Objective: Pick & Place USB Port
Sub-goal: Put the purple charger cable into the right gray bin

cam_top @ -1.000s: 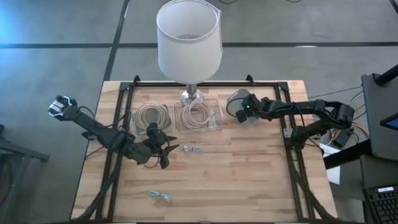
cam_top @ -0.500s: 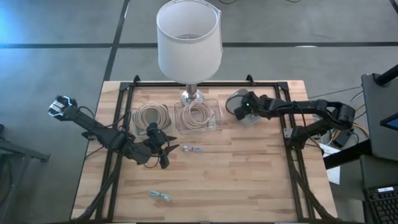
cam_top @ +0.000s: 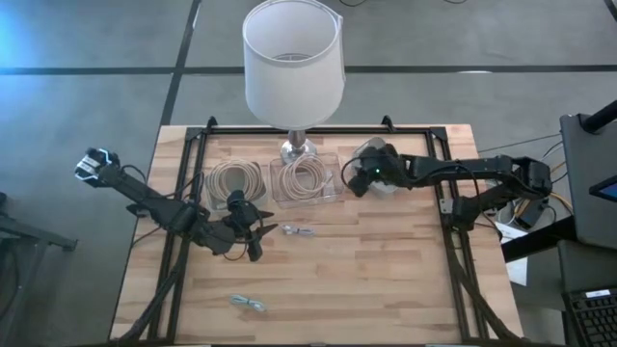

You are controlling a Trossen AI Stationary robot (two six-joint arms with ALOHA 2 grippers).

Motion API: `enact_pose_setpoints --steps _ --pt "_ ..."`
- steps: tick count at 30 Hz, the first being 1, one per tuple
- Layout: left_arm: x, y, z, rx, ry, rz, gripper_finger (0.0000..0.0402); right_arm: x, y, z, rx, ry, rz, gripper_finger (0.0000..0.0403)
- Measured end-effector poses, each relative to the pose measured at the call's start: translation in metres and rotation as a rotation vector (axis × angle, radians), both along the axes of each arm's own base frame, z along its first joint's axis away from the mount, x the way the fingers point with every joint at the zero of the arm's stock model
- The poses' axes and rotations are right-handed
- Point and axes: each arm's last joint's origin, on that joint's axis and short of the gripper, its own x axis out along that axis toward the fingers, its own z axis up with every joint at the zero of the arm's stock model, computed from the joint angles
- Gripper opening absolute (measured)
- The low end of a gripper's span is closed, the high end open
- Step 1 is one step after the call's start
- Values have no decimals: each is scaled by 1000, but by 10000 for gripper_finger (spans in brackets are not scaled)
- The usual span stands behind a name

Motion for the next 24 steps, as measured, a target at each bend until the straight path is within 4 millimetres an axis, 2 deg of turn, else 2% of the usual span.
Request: enact_pose_setpoints --steps 6,12,18,24 --pt "0 0 0 -4 0 2 152 19 27 26 -45 -58 142 126" --pt "0 0 -1 -8 -2 4 152 29 62 40 -117 -51 345 138" --pt "0 0 -1 -8 -1 4 152 37 92 34 -113 -17 548 141" --pt "0 0 -1 -7 0 4 152 45 106 23 -33 -6 657 141"
